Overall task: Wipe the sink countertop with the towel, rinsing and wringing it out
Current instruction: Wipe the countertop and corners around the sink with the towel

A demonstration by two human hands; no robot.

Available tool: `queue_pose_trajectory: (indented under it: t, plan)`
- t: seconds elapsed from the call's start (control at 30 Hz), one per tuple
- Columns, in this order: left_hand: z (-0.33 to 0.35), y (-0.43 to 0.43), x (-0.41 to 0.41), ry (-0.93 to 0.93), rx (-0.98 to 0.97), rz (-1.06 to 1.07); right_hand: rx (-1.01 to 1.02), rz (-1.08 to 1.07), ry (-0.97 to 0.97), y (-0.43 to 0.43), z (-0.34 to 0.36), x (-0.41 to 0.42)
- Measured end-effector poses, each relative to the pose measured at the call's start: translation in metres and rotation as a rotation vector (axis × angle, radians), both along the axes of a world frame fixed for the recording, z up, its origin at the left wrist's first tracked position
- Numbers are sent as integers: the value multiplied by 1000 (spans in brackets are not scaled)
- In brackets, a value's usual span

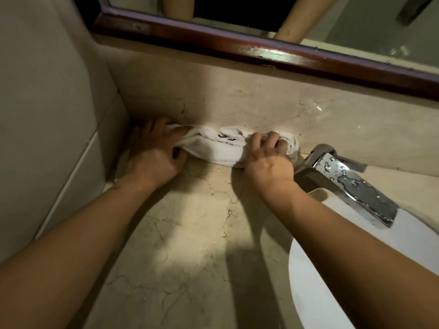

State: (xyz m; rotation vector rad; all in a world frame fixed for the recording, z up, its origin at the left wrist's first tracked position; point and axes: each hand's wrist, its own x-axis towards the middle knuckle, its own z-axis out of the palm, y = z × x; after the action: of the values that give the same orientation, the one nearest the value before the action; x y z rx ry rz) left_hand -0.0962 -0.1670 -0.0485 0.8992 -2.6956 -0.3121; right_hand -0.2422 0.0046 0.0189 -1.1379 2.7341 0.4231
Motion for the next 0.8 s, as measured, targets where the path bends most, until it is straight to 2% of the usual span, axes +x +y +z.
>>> queue_pose_trajectory:
  t: [0.13, 0.3, 0.47, 0.67, 0.8]
  plan:
    - [2, 11, 0, -72, 7, 78, -27, -15, -11, 4, -1, -3]
    - [11, 18, -6, -108, 118, 184, 45, -51, -273, -10, 42, -21]
    - [13, 20, -17, -169, 198, 222, 207, 122, -203, -23, 84, -36]
    - [8, 21, -19, -193, 177, 229, -58, -16, -376, -21, 57, -52]
    - [6, 20, -19, -163, 145, 230, -73, -24, -399, -18, 50, -51]
